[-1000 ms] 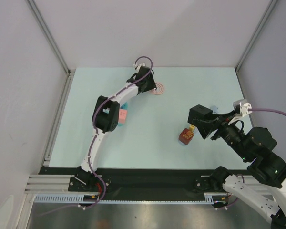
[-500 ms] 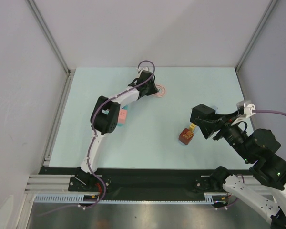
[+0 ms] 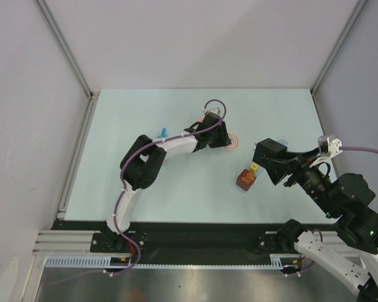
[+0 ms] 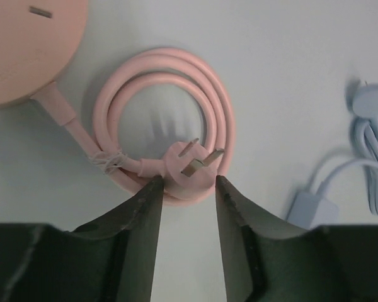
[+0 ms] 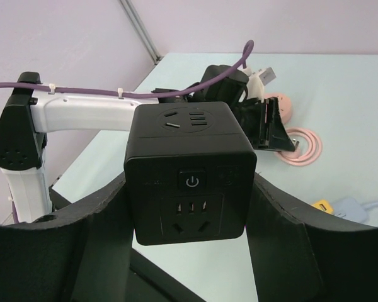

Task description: Insert the plug

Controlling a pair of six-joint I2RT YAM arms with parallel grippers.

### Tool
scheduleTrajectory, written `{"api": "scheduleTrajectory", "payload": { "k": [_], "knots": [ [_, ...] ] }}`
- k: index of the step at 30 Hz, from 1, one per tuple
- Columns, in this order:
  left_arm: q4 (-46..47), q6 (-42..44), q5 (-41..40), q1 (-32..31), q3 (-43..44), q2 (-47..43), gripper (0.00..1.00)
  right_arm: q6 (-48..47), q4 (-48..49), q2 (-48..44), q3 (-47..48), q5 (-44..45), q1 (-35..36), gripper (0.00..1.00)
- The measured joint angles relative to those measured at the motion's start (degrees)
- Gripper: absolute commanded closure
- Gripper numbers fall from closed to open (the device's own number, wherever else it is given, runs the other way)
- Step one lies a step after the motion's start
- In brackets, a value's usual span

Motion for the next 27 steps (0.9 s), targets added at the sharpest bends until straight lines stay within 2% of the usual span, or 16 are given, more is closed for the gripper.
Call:
{"api": "scheduleTrajectory", "payload": {
  "k": [3,6,13,17,20,23,27],
  "knots": [
    [-0.74,0.04,0.68,-1.40,0.22,-0.63,0.44,0.37,-0.28,-0.39,0.00,0.11,0.00,1.00],
    [-3.56,1.36,0.70,-1.03,3.04,-0.66,0.42,0.44,-0.90,-0.42,0.00,0.22,0.00,1.00],
    [-7.41,6.67,-1.11,5.53,13.64,-0.09,0.47,0.44,-1.44,-0.55,-0.20,0.24,0.00,1.00],
    [-10.29,10.05,-2.58,10.51,26.21,5.22,0.48,0.42,-1.57,-0.59,-0.33,0.20,0.00,1.00],
    [-10.93,12.26,-3.58,13.03,31.91,8.96,0.46,0.42,-1.68,-0.59,-0.33,0.20,0.00,1.00],
    [-11.13,14.01,-3.61,14.10,33.70,12.07,0.44,0.42,-1.75,-0.59,-0.33,0.20,0.00,1.00],
    [-11.15,14.01,-1.16,14.45,34.12,16.68,0.48,0.42,-1.77,-0.59,-0.39,0.20,0.00,1.00]
  ]
}}
